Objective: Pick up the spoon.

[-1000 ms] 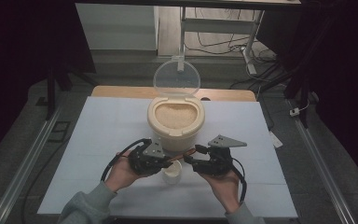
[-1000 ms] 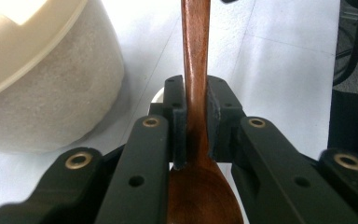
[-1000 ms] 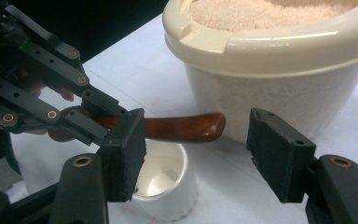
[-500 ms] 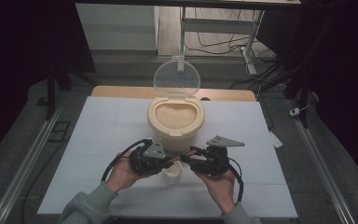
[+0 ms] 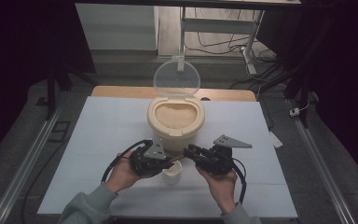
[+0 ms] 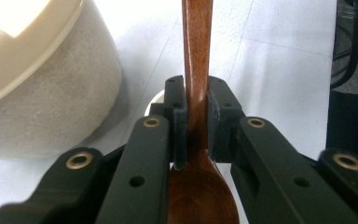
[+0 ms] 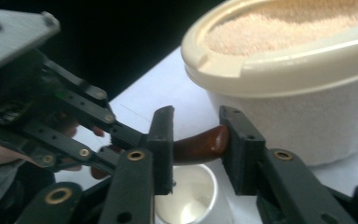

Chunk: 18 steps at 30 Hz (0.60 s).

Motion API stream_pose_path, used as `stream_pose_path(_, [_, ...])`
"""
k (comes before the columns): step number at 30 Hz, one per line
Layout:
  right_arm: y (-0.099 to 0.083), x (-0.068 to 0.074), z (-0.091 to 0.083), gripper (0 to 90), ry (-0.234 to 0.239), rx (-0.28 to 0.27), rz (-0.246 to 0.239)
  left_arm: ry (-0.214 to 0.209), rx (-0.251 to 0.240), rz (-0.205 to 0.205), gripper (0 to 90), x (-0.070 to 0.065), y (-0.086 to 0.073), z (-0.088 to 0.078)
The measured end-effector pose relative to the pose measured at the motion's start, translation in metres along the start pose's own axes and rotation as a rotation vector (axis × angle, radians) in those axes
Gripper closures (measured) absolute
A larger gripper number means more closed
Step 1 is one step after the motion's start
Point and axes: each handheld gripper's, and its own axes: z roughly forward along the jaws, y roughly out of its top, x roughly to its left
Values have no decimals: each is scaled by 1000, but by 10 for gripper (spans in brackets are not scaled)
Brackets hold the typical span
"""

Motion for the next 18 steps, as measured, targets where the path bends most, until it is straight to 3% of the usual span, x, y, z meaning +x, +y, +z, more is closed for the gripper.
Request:
stream_pose_path(11, [1, -2, -4, 768, 86, -43, 17, 6, -4, 14, 797, -2, 0, -1])
stream_pose_path(18, [2, 3, -6, 826, 139, -73, -18, 6, 4, 26, 796, -3, 1, 1])
